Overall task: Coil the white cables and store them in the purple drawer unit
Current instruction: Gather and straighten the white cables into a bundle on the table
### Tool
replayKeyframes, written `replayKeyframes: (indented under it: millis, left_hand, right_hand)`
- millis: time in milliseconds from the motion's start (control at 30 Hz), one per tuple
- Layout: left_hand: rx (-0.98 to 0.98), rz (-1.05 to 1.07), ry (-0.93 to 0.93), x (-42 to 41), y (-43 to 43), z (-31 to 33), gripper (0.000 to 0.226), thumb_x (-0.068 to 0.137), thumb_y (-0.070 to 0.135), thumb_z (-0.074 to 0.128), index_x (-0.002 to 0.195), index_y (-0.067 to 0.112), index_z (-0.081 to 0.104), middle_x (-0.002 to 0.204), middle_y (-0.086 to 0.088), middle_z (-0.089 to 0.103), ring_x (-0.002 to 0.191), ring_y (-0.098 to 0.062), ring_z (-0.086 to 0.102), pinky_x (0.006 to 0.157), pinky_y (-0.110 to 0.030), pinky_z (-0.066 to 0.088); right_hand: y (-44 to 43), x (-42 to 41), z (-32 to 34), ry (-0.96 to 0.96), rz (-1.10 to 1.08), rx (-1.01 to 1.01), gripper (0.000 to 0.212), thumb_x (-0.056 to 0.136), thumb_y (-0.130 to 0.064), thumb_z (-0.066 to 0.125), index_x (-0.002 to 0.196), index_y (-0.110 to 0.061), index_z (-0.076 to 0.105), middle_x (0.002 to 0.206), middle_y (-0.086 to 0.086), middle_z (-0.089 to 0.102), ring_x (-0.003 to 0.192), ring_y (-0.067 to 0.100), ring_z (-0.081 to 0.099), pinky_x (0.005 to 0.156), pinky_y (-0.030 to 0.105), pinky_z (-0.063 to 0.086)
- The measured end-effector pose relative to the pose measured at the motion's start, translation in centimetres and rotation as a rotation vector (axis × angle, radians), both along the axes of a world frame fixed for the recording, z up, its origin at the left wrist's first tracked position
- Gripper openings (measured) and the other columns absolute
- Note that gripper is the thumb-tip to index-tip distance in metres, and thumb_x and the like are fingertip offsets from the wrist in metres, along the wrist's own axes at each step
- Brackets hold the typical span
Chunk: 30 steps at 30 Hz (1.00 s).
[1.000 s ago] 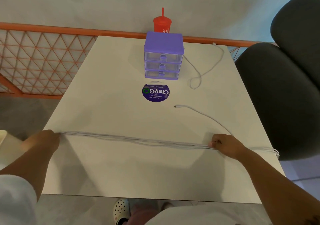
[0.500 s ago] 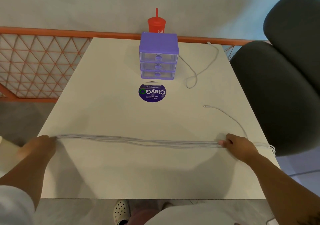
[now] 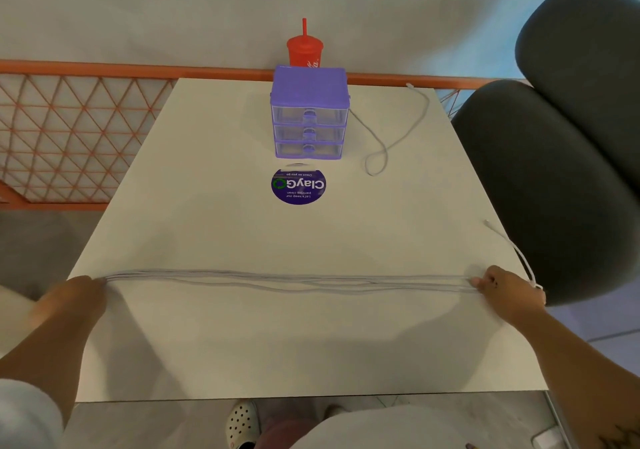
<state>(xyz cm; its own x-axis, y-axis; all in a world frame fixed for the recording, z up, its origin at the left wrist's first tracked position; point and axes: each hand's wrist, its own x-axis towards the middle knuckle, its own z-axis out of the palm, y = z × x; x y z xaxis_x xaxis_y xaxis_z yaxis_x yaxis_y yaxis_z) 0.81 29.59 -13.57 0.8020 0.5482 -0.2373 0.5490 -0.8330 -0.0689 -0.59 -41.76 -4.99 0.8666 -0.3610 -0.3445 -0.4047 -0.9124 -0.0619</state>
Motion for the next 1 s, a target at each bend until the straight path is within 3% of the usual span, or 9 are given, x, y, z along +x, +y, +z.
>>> replayKeyframes:
  millis: [100, 200, 367, 467, 700, 800, 867, 933, 1000]
  left_hand:
    - [0.015, 0.059, 0.035, -0.3, -2.5, 2.0, 0.041, 0.1, 0.026, 0.03, 0.105, -0.006, 0.055, 0.108, -0.025, 0.059, 0.099, -0.037, 0.056, 0.083, -0.039, 0.046]
    - [-0.014, 0.039, -0.019, -0.2, -2.3, 1.5, 0.037, 0.098, 0.019, 0.034, 0.105, -0.009, 0.057, 0.108, -0.029, 0.058, 0.103, -0.041, 0.055, 0.089, -0.044, 0.045]
    - [-0.068, 0.084, -0.06, -0.4, -1.9, 1.3, 0.036, 0.098, 0.022, 0.037, 0.099, -0.008, 0.058, 0.108, -0.031, 0.057, 0.105, -0.046, 0.053, 0.091, -0.048, 0.043]
    - [-0.08, 0.117, -0.001, -0.3, -1.0, 1.1, 0.037, 0.097, 0.024, 0.035, 0.109, -0.001, 0.059, 0.109, -0.026, 0.058, 0.105, -0.041, 0.054, 0.088, -0.045, 0.044]
    - [-0.127, 0.235, -0.053, 0.0, 0.8, -0.1, 0.037, 0.094, 0.02, 0.037, 0.123, 0.01, 0.056, 0.111, -0.017, 0.059, 0.106, -0.033, 0.056, 0.086, -0.039, 0.045]
    - [-0.337, 0.374, -0.087, 0.1, -1.9, 3.2, 0.043, 0.098, 0.029, 0.035, 0.117, -0.002, 0.059, 0.113, -0.025, 0.06, 0.098, -0.038, 0.059, 0.079, -0.038, 0.047]
    - [-0.628, 0.488, -0.08, -0.4, -4.4, 5.8, 0.043, 0.099, 0.029, 0.041, 0.09, -0.006, 0.062, 0.08, -0.03, 0.063, 0.056, -0.03, 0.058, 0.048, -0.026, 0.042]
    - [-1.14, 0.774, -0.217, -0.9, -5.7, 7.4, 0.044, 0.1, 0.028, 0.038, 0.06, 0.011, 0.045, 0.034, -0.005, 0.035, 0.021, -0.014, 0.031, 0.033, -0.01, 0.027]
    - [-1.516, 1.008, -0.336, -0.8, -6.6, 8.5, 0.054, 0.099, 0.027, 0.032, 0.047, 0.017, 0.037, 0.035, 0.006, 0.012, 0.02, -0.007, 0.018, 0.031, -0.01, 0.021]
  right_hand:
    - [-0.5, -0.1, 0.0, -0.076, -0.056, 0.079, 0.023, 0.097, -0.029, 0.037, 0.084, -0.021, 0.054, 0.086, 0.004, 0.059, 0.081, 0.024, 0.05, 0.082, 0.04, 0.03]
    - [-1.2, 0.1, 1.0, -0.202, -0.085, 0.035, 0.02, 0.096, -0.02, 0.04, 0.085, -0.023, 0.057, 0.089, 0.007, 0.058, 0.082, 0.026, 0.05, 0.083, 0.04, 0.037]
    - [-1.3, -0.3, 0.8, -0.328, -0.067, -0.084, 0.017, 0.094, -0.027, 0.047, 0.095, -0.014, 0.058, 0.096, 0.009, 0.052, 0.093, 0.031, 0.05, 0.088, 0.047, 0.039]
    - [-1.3, -0.4, -0.3, -0.194, -0.288, 0.051, 0.03, 0.092, -0.036, 0.051, 0.105, -0.01, 0.058, 0.105, 0.012, 0.046, 0.102, 0.035, 0.046, 0.09, 0.052, 0.044]
    - [-1.3, -1.0, -0.3, -0.258, -0.463, 0.253, 0.036, 0.094, -0.036, 0.046, 0.122, -0.012, 0.045, 0.131, 0.011, 0.031, 0.116, 0.04, 0.039, 0.096, 0.053, 0.04]
    - [-1.1, -1.1, -0.4, -0.3, -0.35, 0.201, 0.036, 0.094, -0.036, 0.046, 0.119, -0.011, 0.052, 0.131, 0.009, 0.033, 0.122, 0.037, 0.034, 0.102, 0.054, 0.035]
    - [-0.4, -0.9, -0.6, -0.301, -0.127, 0.111, 0.038, 0.092, -0.04, 0.047, 0.117, -0.014, 0.058, 0.128, 0.011, 0.041, 0.121, 0.036, 0.038, 0.102, 0.052, 0.033]
    - [0.8, -0.7, -1.4, -0.303, 0.175, 0.059, 0.047, 0.087, -0.052, 0.043, 0.113, -0.018, 0.063, 0.12, 0.01, 0.053, 0.115, 0.034, 0.047, 0.097, 0.049, 0.035]
    - [2.5, -0.4, -2.4, -0.332, 0.448, 0.036, 0.056, 0.081, -0.061, 0.036, 0.106, -0.021, 0.066, 0.109, 0.007, 0.061, 0.103, 0.031, 0.057, 0.09, 0.046, 0.042]
